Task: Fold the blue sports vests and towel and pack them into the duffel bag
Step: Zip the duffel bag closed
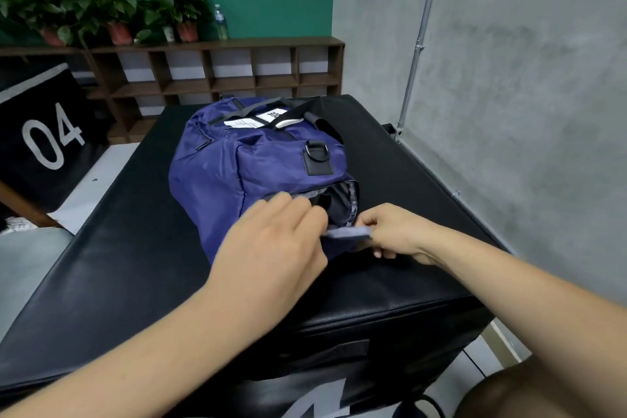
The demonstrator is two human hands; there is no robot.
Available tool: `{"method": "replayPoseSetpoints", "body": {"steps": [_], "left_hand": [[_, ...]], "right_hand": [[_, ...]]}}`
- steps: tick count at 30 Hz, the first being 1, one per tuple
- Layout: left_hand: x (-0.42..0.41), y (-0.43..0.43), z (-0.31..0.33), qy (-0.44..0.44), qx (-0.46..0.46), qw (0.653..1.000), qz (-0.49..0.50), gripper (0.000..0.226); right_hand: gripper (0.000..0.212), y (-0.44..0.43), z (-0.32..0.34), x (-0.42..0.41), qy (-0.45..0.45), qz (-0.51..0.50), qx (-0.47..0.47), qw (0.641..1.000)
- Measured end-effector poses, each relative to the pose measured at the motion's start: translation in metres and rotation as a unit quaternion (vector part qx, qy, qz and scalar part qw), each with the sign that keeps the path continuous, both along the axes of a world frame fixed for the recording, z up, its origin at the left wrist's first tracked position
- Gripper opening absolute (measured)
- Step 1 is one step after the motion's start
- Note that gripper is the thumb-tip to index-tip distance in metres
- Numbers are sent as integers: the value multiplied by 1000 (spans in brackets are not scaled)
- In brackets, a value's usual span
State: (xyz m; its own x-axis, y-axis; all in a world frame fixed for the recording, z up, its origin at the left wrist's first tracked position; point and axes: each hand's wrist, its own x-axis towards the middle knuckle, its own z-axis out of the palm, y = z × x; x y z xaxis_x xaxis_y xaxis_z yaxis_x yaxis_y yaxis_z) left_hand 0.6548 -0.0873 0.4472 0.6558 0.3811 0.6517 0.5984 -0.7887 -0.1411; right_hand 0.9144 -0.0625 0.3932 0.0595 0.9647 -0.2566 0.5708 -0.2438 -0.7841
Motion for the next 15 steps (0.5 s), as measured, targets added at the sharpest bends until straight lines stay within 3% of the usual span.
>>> {"method": "replayPoseSetpoints", "body": {"steps": [2, 5, 10, 15], "left_hand": [[-2, 9, 15, -15, 15, 1000, 11, 4], [-1, 23, 31, -40, 1, 999, 30, 7], [9, 30, 35, -43, -34, 998, 6, 12], [9, 37, 40, -40, -18, 998, 34, 17]], "right_hand": [[20, 0, 0, -3, 44, -9, -14, 999], [17, -1, 3, -7, 132, -16, -50, 990], [18, 3, -3, -19, 204, -94, -51, 973], [22, 5, -11, -31, 177, -138, 8, 974]]}}
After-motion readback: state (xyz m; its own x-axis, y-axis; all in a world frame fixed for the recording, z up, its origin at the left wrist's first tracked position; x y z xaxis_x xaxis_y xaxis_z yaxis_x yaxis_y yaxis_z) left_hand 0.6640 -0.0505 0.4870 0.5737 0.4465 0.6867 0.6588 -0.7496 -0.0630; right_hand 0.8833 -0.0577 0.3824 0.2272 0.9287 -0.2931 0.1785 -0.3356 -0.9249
